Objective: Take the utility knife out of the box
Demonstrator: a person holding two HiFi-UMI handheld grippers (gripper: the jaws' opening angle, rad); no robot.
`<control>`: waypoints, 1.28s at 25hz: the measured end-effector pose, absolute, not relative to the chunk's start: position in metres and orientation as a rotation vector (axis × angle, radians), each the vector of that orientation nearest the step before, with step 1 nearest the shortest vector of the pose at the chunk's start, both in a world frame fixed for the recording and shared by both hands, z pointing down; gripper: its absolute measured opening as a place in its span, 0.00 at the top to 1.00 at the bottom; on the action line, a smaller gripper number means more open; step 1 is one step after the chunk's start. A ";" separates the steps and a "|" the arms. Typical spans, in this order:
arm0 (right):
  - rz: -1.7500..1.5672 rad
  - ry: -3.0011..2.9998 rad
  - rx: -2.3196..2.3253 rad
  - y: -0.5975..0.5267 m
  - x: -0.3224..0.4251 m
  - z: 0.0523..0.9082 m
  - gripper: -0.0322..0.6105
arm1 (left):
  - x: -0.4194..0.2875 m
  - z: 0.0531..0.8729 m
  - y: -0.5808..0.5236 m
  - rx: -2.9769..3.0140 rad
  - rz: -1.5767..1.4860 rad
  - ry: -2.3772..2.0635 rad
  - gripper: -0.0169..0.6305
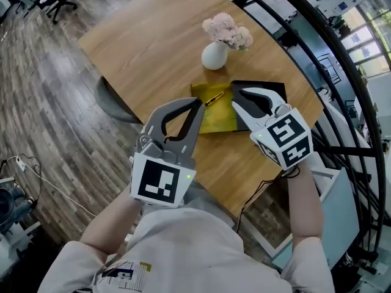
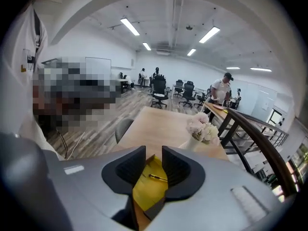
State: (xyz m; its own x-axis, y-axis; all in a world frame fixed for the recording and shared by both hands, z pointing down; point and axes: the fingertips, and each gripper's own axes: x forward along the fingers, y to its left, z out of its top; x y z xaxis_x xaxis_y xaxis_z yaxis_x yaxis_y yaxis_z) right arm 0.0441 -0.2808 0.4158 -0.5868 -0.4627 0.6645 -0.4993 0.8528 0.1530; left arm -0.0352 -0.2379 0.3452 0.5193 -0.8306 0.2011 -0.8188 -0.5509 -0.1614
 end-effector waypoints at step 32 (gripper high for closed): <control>-0.064 -1.743 0.171 -0.345 0.043 0.717 0.73 | -0.032 0.568 -0.309 -2.950 -0.819 1.476 0.97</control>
